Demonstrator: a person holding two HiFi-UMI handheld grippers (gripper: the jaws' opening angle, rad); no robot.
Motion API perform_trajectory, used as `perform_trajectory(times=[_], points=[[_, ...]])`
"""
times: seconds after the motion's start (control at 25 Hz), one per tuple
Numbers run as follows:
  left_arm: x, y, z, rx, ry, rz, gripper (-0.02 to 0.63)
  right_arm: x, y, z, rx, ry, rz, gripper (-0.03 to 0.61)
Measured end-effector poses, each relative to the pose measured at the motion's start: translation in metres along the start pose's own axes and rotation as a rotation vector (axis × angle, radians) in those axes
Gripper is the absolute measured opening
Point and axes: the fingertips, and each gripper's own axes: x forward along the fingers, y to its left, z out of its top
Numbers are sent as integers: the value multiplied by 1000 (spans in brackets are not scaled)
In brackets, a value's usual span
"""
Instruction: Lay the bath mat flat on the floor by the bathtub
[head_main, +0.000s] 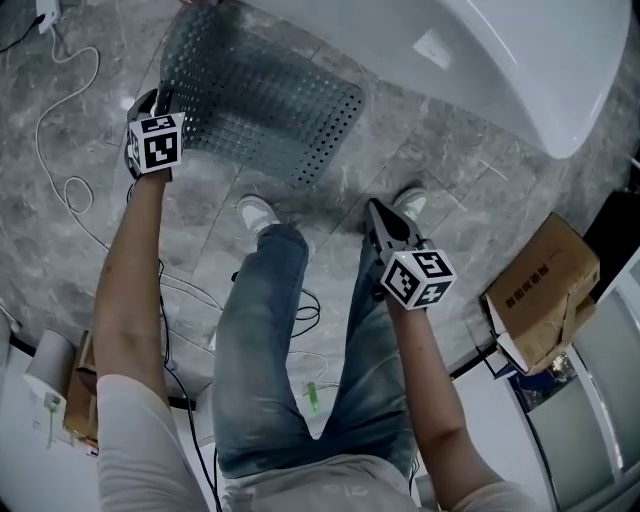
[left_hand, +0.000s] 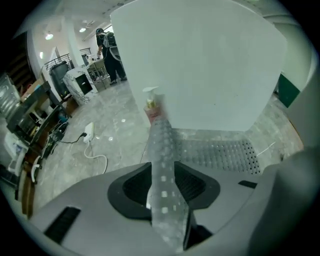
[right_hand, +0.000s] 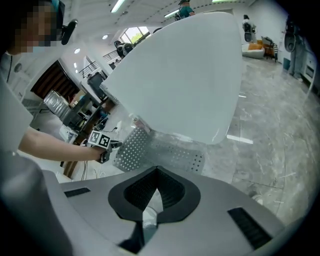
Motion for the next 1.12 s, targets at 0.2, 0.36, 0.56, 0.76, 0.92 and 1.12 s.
perform_trajectory(times=[0.2,0.36,0.56,0.76,0.92,1.12], points=[[-8,-3,-21,-58,30,12,234,2,-15,5,13,-12,-16,17],[-22,-10,-24,-89,24,3,238,1,-16,12,-2,-13,-5,17],[-56,-30,-25,-206,9,-6,236,3,-8,13,-42,18,46,17],[-90,-60,-37,-349,-10,-5,212,13,-6,3,-100,79,111,17],[-120,-88,-55,-463,-39,31,112,29,-18,-3,-128,132,150,17],[-167,-144,-93,-640,-49,77,36,40,-41,-15,-182,197,174,17]])
